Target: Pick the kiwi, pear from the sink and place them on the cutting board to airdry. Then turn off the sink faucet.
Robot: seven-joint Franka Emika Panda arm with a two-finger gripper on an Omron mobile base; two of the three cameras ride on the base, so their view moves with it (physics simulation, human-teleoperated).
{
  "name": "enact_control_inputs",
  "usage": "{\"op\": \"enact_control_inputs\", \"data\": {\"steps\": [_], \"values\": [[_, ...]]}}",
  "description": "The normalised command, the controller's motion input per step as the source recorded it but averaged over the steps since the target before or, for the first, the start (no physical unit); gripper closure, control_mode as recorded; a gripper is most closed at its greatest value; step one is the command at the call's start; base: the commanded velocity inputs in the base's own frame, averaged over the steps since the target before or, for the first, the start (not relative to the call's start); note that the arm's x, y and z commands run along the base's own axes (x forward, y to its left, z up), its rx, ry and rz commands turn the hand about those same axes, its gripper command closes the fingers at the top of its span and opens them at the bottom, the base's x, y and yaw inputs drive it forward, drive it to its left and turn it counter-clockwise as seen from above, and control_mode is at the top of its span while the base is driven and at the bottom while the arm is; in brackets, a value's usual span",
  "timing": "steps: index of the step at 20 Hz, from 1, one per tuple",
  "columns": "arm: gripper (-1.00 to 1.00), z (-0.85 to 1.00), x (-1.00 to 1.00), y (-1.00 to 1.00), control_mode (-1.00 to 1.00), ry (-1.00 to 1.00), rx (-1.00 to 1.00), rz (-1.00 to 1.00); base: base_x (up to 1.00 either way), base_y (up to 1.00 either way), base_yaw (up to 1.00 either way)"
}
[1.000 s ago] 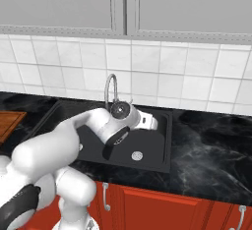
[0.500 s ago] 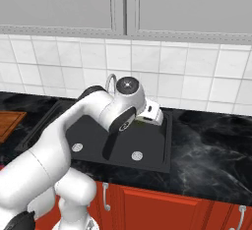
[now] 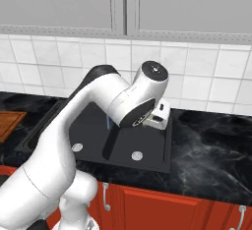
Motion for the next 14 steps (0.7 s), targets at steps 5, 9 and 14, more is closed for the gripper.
{"op": "enact_control_inputs", "data": {"steps": [5, 9, 14], "values": [[1.00, 0.00, -0.96, 0.70, -1.00, -0.03, -0.03, 0.08, 0.00, 0.00, 0.00], [1.00, 0.00, -0.89, 0.91, -1.00, -0.15, -0.10, 0.10, 0.00, 0.00, 0.00], [1.00, 0.00, -0.54, 0.80, -1.00, -0.26, -0.02, 0.20, 0.00, 0.00, 0.00]]}}
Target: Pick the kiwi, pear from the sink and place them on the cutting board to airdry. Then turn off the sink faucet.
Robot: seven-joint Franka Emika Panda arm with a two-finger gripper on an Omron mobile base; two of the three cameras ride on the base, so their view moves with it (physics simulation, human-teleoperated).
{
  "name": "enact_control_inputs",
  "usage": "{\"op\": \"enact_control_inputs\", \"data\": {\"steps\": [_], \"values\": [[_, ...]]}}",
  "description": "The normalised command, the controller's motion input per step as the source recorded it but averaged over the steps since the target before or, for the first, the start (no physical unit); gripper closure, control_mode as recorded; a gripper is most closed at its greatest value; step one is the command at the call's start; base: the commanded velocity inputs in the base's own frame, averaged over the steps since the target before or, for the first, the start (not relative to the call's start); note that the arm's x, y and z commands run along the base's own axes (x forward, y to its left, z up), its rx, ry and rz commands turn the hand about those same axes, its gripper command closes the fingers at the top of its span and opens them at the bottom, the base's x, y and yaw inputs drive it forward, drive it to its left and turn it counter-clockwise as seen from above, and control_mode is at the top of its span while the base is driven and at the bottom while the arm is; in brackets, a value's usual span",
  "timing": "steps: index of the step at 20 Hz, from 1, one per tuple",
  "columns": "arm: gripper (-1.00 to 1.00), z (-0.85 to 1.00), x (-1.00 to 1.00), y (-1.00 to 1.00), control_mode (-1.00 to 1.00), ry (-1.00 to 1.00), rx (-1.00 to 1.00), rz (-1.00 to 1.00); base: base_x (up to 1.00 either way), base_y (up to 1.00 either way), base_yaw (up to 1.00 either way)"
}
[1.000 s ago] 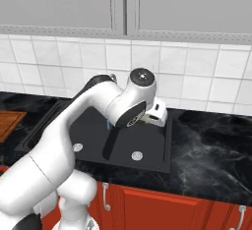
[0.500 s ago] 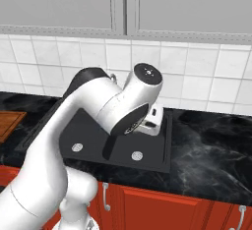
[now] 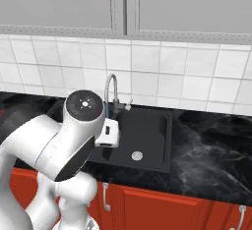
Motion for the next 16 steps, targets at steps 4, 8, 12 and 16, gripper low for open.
{"op": "enact_control_inputs", "data": {"steps": [4, 8, 12, 16], "values": [[1.00, 0.00, -0.37, 0.80, -1.00, -0.26, -0.01, 0.24, 0.00, 0.00, 0.00], [1.00, 0.18, -0.28, 0.76, -1.00, -0.21, -0.11, 0.18, 0.00, 0.00, 0.00], [1.00, 0.30, -0.07, 0.78, -1.00, 0.02, -0.12, 0.17, 0.00, 0.00, 0.00], [1.00, 0.03, -0.06, 0.99, -1.00, 0.06, -0.11, 0.19, 0.00, 0.00, 0.00]]}}
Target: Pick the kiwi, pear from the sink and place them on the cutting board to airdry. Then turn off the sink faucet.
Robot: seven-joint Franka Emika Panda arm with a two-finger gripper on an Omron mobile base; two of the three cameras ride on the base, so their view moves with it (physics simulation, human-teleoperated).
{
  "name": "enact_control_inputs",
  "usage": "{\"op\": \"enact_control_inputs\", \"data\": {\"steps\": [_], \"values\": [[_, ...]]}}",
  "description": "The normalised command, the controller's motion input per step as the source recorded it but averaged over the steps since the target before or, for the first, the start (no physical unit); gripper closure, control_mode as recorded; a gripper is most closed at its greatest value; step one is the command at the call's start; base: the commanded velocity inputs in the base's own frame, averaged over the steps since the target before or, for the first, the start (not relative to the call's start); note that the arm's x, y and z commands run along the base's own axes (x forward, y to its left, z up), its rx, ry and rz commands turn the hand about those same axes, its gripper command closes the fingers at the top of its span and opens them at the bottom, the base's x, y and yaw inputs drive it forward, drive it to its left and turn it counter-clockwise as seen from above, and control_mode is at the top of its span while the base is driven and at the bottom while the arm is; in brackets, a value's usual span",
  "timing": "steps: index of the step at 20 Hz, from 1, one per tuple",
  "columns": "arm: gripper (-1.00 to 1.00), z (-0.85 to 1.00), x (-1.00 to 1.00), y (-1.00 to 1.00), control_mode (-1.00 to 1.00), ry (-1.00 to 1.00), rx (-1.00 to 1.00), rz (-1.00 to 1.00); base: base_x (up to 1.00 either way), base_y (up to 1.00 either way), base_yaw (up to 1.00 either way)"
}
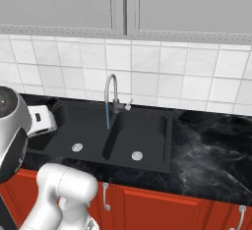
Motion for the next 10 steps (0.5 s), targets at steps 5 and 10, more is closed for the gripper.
{"op": "enact_control_inputs", "data": {"steps": [5, 10], "values": [[1.00, -0.01, -0.10, 0.97, -1.00, -0.02, -0.04, 0.15, 0.00, 0.00, 0.00], [1.00, 0.00, 0.02, 0.89, -1.00, -0.03, -0.02, 0.08, 0.00, 0.00, 0.00]]}}
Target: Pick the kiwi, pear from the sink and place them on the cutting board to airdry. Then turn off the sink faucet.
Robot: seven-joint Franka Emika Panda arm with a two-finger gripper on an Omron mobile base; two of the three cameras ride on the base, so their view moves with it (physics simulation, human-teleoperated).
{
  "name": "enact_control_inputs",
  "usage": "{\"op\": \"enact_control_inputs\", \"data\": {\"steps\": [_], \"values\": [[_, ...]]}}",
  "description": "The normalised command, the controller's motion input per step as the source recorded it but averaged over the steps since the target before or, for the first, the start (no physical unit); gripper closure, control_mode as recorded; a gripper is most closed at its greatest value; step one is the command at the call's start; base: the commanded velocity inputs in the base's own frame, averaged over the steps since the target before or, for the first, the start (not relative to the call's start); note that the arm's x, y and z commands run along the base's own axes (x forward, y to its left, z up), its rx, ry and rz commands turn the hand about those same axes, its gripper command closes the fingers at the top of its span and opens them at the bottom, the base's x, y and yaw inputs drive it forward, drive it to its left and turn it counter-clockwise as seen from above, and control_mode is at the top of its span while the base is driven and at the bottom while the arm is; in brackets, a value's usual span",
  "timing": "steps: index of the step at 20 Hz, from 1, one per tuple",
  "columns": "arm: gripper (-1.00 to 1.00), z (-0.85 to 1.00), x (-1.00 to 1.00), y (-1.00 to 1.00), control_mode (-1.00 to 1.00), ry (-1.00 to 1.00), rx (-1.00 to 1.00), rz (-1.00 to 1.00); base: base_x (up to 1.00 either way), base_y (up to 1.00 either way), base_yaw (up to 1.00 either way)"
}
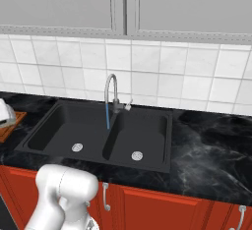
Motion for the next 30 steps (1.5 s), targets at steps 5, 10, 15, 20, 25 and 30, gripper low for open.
{"op": "enact_control_inputs", "data": {"steps": [5, 10, 15, 20, 25, 30], "values": [[1.00, 0.00, 0.25, 0.65, -1.00, -0.01, 0.00, 0.04, 0.00, 0.00, 0.00], [1.00, 0.00, 0.35, 0.60, -1.00, -0.03, 0.00, 0.01, 0.00, 0.00, 0.00], [1.00, 0.00, 0.41, 0.47, -1.00, -0.04, -0.04, 0.00, 0.00, 0.00, 0.00], [1.00, -0.04, 0.50, 0.30, -1.00, -0.03, -0.02, 0.00, 0.00, 0.00, 0.00], [1.00, -0.24, 0.61, 0.33, -1.00, 0.00, -0.02, 0.00, 0.00, 0.00, 0.00], [1.00, -0.34, 0.50, 0.41, -1.00, 0.00, -0.01, 0.00, 0.00, 0.00, 0.00]]}}
